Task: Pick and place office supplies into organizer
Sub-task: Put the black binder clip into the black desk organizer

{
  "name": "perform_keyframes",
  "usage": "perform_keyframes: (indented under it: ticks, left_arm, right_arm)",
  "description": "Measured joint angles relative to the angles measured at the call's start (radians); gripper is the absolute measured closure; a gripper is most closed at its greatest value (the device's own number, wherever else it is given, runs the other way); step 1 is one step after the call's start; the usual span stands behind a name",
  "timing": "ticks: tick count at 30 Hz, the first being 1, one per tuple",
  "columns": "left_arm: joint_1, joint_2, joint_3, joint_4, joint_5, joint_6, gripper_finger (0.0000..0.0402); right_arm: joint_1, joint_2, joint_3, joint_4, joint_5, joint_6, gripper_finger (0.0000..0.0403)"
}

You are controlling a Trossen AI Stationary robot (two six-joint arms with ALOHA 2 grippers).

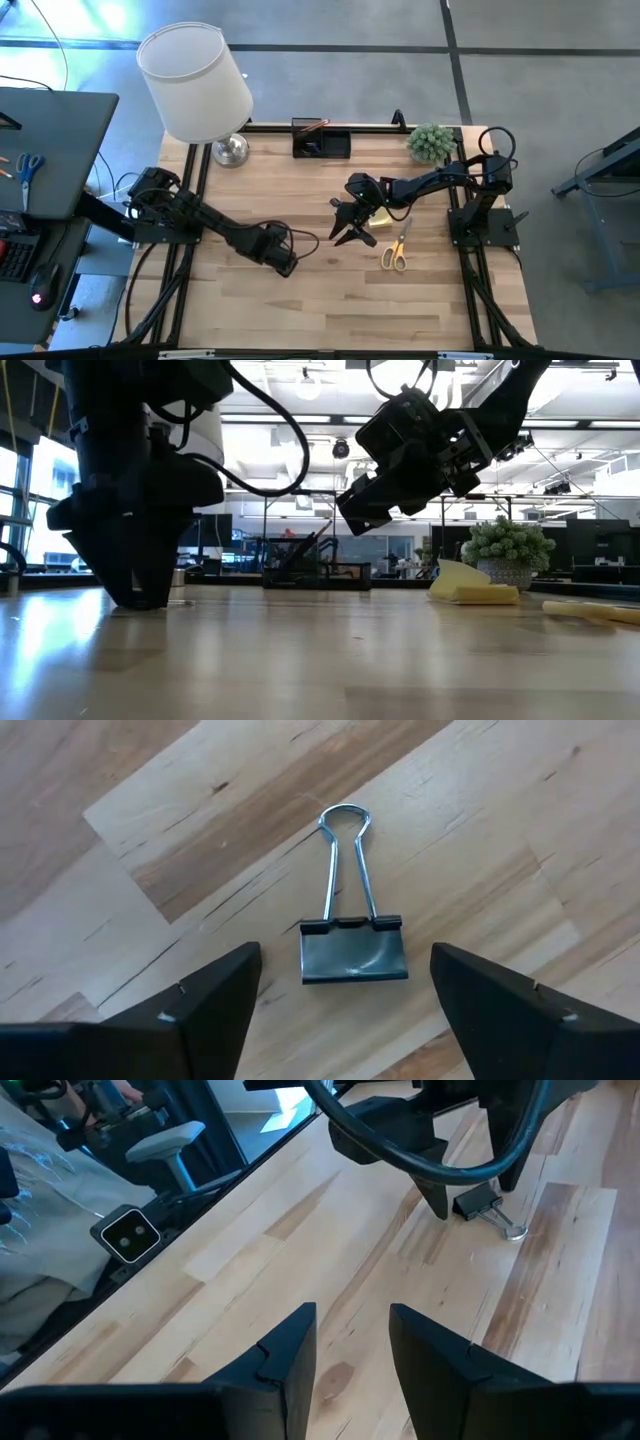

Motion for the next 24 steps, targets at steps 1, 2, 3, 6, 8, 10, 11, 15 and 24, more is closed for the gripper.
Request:
perform_keyframes:
  ticks: [1, 2, 3, 6, 8, 10, 11, 15, 24]
  left_arm:
    - [0.0, 0.001, 0.0, -0.001, -0.008, 0.001, 0.0123]
    - [0.0, 0.001, 0.0, 0.0, -0.016, 0.012, 0.0129]
    - [-0.001, 0.001, -0.001, 0.0, -0.021, 0.019, 0.0136]
    - [0.0, 0.001, -0.001, 0.001, -0.023, 0.042, 0.017]
    - [0.0, 0.002, -0.002, 0.003, -0.029, 0.052, 0.0201]
    - [0.0, 0.003, -0.002, 0.001, -0.031, 0.076, 0.0236]
    - [0.001, 0.003, -0.001, 0.0, -0.032, 0.094, 0.0255]
    - [0.038, -0.002, -0.001, -0.005, -0.044, 0.212, 0.0296]
    - [0.336, -0.052, 0.05, -0.013, -0.051, 0.72, 0.0292]
  right_arm:
    - [0.0, 0.0, 0.0, 0.0, 0.0, 0.0, 0.0279]
    - [0.0, 0.0, 0.0, 0.0, 0.0, -0.001, 0.0279]
    - [0.0, 0.0, 0.0, 0.001, 0.0, -0.002, 0.0279]
    - [0.0, 0.0, 0.0, 0.002, 0.0, -0.004, 0.0279]
    - [0.0, 0.0, 0.0, 0.003, 0.0, -0.004, 0.0279]
    - [0.0, 0.0, 0.0, 0.005, 0.0, -0.004, 0.0279]
    - [0.0, 0.0, 0.0, 0.008, 0.0, -0.004, 0.0279]
    - [0.001, 0.0, 0.0, 0.038, 0.0, -0.002, 0.0279]
    - [0.012, 0.0, 0.0, 0.068, 0.022, -0.02, 0.0279]
